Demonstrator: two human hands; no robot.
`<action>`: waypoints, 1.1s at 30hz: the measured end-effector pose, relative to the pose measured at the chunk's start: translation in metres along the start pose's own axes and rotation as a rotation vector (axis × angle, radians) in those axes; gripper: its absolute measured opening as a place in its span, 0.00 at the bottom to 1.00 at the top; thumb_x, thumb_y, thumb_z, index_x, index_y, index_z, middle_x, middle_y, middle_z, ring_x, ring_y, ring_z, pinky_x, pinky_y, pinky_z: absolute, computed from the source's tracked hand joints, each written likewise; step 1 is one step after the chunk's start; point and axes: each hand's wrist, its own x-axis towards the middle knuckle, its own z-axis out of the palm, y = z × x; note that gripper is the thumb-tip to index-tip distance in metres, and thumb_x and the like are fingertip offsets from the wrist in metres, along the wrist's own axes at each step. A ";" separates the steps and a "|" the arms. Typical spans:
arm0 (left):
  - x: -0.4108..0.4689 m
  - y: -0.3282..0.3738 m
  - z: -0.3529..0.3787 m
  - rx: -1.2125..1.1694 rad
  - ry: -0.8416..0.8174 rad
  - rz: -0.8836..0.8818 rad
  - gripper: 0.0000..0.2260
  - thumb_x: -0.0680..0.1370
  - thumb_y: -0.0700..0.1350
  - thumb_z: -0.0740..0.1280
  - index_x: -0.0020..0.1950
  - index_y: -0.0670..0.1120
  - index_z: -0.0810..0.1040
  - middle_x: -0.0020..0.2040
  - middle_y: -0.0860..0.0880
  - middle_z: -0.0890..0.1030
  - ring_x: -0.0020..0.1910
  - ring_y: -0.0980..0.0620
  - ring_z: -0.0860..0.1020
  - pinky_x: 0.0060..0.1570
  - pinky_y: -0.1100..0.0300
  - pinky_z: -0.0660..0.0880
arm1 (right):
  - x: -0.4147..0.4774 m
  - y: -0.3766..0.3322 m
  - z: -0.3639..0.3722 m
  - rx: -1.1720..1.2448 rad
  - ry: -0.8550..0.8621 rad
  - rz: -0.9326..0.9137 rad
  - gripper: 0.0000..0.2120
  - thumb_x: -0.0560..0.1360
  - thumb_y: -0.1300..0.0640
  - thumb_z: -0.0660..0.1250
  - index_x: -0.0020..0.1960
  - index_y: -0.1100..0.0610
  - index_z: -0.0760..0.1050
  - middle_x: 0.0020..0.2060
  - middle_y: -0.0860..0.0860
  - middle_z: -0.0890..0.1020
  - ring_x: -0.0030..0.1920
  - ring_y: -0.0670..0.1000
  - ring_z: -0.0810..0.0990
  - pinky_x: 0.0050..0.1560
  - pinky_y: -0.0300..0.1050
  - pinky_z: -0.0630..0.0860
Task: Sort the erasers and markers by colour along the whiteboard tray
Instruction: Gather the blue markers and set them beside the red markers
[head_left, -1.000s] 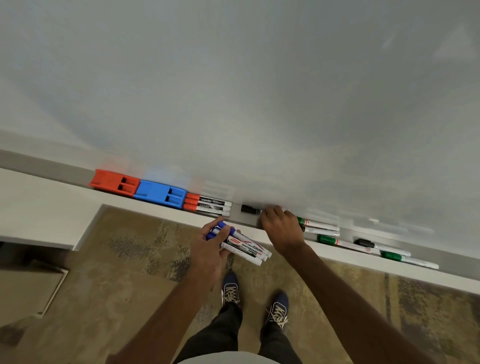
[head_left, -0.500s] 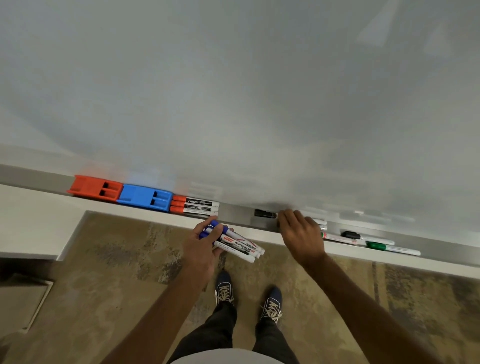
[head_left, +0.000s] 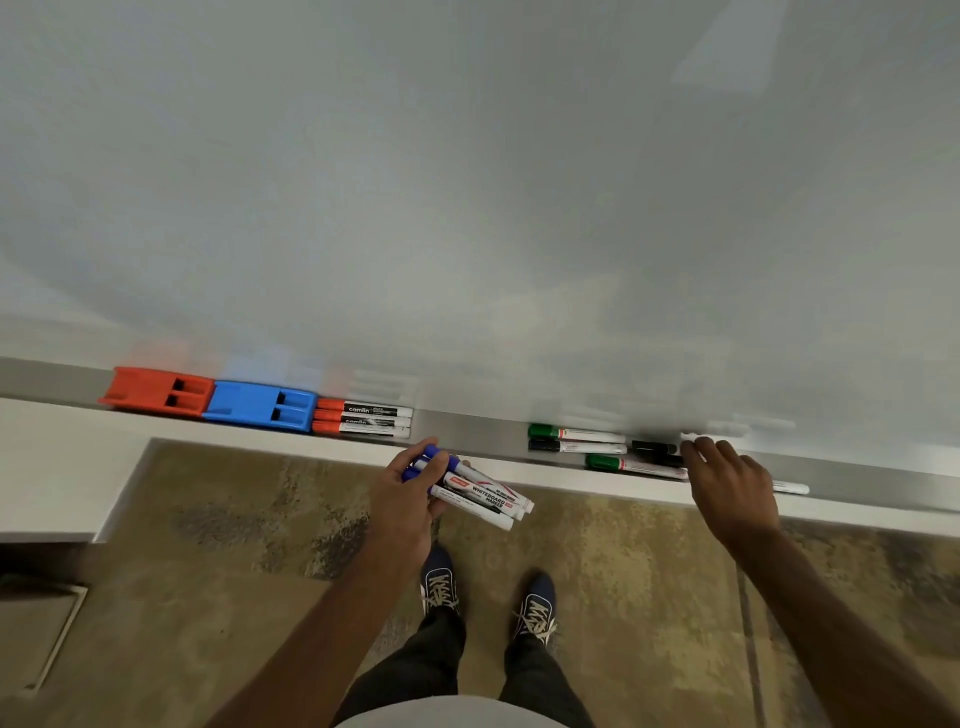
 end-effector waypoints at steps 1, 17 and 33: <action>-0.001 -0.001 0.002 0.001 -0.002 0.001 0.15 0.76 0.35 0.69 0.63 0.42 0.78 0.61 0.37 0.80 0.56 0.38 0.81 0.51 0.45 0.81 | 0.002 0.000 0.000 0.007 0.000 0.004 0.20 0.60 0.75 0.72 0.51 0.66 0.79 0.43 0.61 0.82 0.39 0.63 0.80 0.30 0.52 0.76; 0.002 -0.002 0.018 0.003 0.115 0.102 0.12 0.75 0.36 0.71 0.56 0.47 0.82 0.55 0.43 0.81 0.50 0.43 0.83 0.43 0.53 0.83 | -0.001 -0.091 -0.038 1.216 -0.095 0.541 0.06 0.76 0.60 0.70 0.52 0.54 0.82 0.46 0.54 0.86 0.41 0.54 0.84 0.42 0.48 0.81; 0.021 0.009 0.006 0.269 0.177 0.242 0.14 0.77 0.49 0.70 0.63 0.52 0.78 0.60 0.46 0.81 0.56 0.49 0.80 0.55 0.52 0.79 | 0.035 -0.194 -0.067 2.008 -0.295 0.745 0.08 0.73 0.66 0.72 0.53 0.64 0.82 0.49 0.61 0.85 0.49 0.58 0.86 0.50 0.54 0.83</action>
